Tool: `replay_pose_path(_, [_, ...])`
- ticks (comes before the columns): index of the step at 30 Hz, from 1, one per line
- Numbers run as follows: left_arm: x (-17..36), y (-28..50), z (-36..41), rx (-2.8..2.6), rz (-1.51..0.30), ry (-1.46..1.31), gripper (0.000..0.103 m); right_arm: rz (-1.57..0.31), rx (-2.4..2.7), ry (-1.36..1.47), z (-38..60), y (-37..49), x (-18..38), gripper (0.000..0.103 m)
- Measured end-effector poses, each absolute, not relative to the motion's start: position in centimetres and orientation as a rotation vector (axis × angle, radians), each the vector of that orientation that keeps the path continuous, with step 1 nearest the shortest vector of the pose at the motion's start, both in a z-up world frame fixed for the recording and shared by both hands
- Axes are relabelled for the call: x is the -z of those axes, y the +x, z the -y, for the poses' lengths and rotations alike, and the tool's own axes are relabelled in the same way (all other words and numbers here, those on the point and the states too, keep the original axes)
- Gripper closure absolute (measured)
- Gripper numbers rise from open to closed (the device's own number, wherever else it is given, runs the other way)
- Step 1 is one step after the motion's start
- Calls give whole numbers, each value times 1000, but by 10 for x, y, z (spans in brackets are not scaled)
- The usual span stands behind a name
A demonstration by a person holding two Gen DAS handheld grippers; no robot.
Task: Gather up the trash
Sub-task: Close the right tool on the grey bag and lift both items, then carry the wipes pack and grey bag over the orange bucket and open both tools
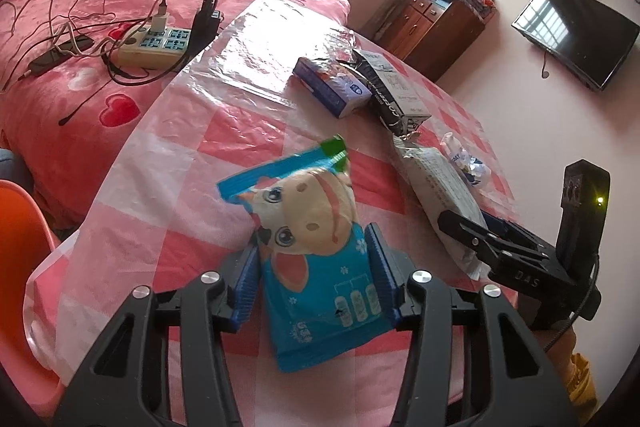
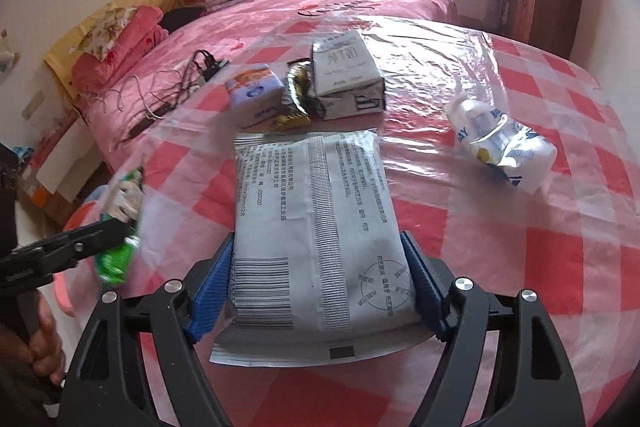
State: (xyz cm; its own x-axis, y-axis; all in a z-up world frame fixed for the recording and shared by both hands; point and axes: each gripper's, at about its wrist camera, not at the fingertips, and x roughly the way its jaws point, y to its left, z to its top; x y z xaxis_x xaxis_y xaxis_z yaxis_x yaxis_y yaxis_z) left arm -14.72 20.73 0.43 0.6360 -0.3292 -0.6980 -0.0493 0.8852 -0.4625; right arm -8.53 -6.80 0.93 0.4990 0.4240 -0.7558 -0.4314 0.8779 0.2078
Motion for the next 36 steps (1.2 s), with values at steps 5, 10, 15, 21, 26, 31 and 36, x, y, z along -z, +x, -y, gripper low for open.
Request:
replay_pose_path(5, [-4, -154, -214, 168, -861, -487, 55, -906, -566, 15, 56, -94, -20, 25])
replay_pose_path(10, [0, -158, -211, 187, -870, -465, 55, -900, -587, 6, 42, -102, -24, 25])
replay_pose_path(15, [0, -157, -197, 170, -885, -372, 51, -914, -603, 16, 35, -106, -23, 25])
replay_pose_path(21, [1, -157, -178, 122, -865, -236, 52, -937, -602, 53, 35, -107, -23, 25])
replay_pose_path(26, [2, -162, -184, 113, -844, -265, 60, -963, -632, 107, 30, -107, -23, 25])
replay_pose_path(31, [2, -174, -210, 102, -833, -368, 62, -982, -694, 137, 13, -113, -28, 25])
replay_pose_path(36, [-2, -197, -253, 35, -799, -443, 62, -1011, -800, 147, -25, -122, -34, 25])
